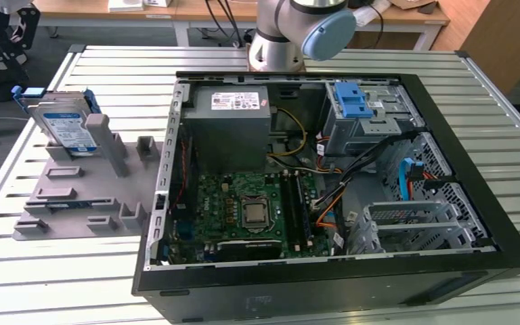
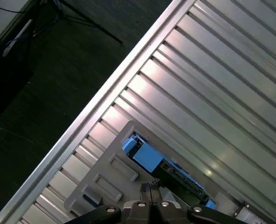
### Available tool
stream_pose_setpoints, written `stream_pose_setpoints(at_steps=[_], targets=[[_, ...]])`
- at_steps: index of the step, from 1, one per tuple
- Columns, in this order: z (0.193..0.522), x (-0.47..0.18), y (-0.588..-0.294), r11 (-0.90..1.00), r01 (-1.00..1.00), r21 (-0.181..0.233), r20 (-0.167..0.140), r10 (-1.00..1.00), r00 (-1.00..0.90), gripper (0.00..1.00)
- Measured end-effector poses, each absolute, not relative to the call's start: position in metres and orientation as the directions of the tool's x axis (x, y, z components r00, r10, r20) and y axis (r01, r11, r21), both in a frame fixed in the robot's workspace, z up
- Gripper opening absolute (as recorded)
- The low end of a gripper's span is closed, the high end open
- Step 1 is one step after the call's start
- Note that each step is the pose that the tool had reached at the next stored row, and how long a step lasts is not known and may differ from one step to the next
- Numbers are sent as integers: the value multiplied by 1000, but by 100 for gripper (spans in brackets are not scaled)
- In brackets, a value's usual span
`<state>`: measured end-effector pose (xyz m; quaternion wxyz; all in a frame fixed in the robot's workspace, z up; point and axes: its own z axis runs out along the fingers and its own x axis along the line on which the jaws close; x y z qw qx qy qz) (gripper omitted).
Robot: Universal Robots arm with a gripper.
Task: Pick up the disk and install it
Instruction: 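Pick up the disk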
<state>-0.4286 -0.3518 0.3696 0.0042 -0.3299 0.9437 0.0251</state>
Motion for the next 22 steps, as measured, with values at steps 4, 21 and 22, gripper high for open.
stream_pose_setpoints(at_steps=[4,21,22], targets=[[369,-429,-352,735,-677,45,-24,-677,-736,11],[369,-429,-352,700,-713,45,-24,-713,-701,11],[369,-429,-352,698,-714,45,-24,-714,-700,11]])
